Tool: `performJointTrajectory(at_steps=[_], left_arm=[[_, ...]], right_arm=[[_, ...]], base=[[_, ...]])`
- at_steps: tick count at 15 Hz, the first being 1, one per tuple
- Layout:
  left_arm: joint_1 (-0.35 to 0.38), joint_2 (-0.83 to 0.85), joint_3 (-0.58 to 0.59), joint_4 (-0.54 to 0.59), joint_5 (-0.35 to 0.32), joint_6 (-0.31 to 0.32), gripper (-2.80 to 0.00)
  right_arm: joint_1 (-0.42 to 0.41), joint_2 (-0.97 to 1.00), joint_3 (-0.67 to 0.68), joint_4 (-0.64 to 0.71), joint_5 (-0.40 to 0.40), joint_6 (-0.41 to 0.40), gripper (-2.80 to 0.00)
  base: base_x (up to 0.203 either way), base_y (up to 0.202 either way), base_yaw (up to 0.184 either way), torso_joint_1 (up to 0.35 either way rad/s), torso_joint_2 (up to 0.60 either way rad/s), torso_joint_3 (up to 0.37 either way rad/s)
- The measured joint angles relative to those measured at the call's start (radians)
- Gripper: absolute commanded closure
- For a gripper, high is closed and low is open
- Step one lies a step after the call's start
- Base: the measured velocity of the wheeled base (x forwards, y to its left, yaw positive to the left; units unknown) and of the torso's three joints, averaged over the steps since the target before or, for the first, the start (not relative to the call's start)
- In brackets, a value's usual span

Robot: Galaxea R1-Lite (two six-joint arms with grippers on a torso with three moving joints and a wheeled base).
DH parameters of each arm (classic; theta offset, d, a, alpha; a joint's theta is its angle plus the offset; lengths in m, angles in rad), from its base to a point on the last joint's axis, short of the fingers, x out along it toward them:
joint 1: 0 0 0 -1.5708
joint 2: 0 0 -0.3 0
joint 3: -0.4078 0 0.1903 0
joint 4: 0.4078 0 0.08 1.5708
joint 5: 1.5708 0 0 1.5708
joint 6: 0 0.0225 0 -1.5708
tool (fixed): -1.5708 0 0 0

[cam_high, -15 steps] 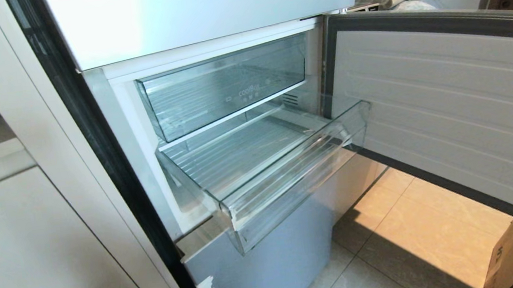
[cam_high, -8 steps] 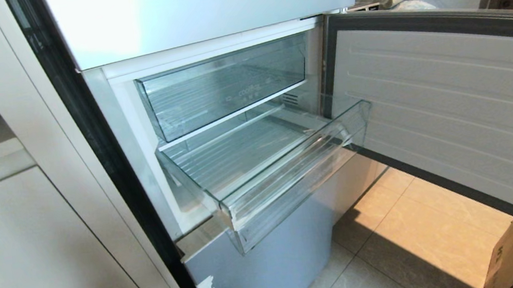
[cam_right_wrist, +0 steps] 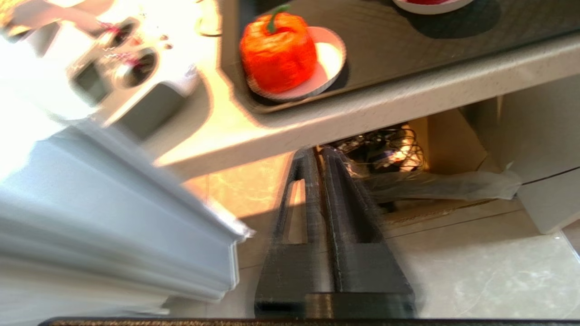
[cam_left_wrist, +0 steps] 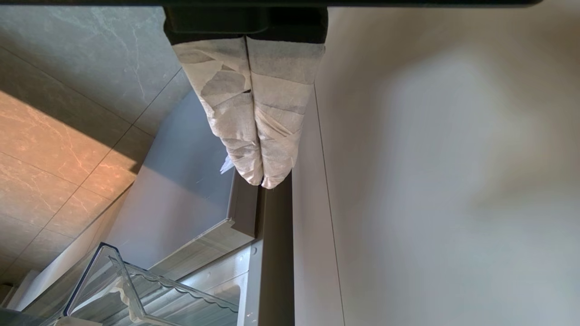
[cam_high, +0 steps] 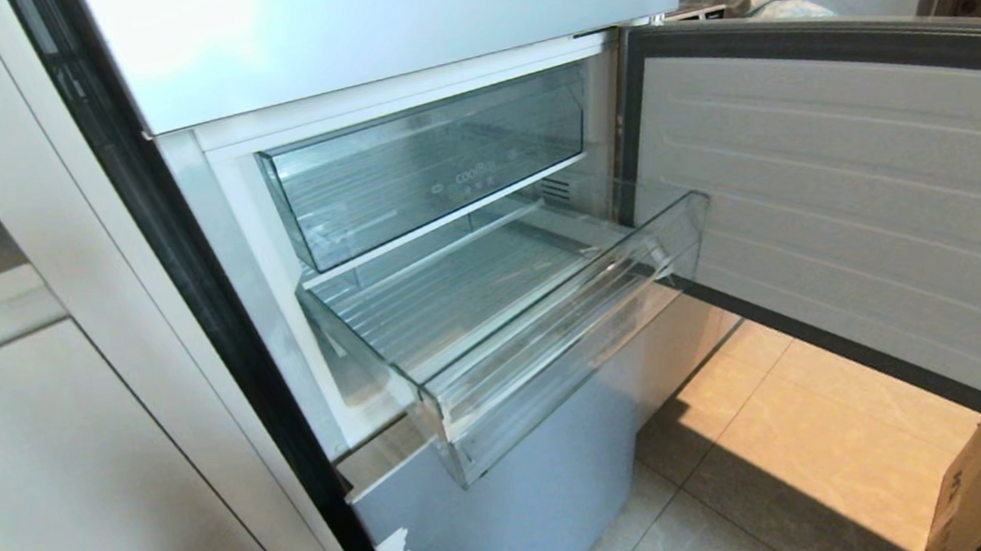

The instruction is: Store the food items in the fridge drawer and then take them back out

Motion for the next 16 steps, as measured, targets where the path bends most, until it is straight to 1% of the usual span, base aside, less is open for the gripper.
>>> performJointTrajectory(at_steps=[3,5,7,10,13,16], left_arm=[[0.0,0.0,0.0,0.0,0.0,0.0,0.0],[0.0,0.0,0.0,0.0,0.0,0.0,0.0],[0.0,0.0,0.0,0.0,0.0,0.0,0.0],[0.0,0.0,0.0,0.0,0.0,0.0,0.0],[0.0,0.0,0.0,0.0,0.0,0.0,0.0],[0.0,0.0,0.0,0.0,0.0,0.0,0.0]], right_arm=[[-0.015,0.116,-0.005,-0.105,0.009,-0.033,-2.8],[-0.016,0.178,-0.026,-0.143,0.067,-0.074,-2.8],[-0.016,0.238,-0.074,-0.151,0.121,-0.143,-2.8],[-0.009,0.339,-0.177,-0.153,0.133,-0.211,-2.8],[0.001,0.439,-0.245,-0.164,0.134,-0.277,-2.8],[0.025,0.528,-0.271,-0.262,0.133,-0.291,-2.8]], base=[[0.0,0.0,0.0,0.0,0.0,0.0],[0.0,0.0,0.0,0.0,0.0,0.0],[0.0,0.0,0.0,0.0,0.0,0.0],[0.0,0.0,0.0,0.0,0.0,0.0],[0.0,0.0,0.0,0.0,0.0,0.0],[0.0,0.0,0.0,0.0,0.0,0.0]])
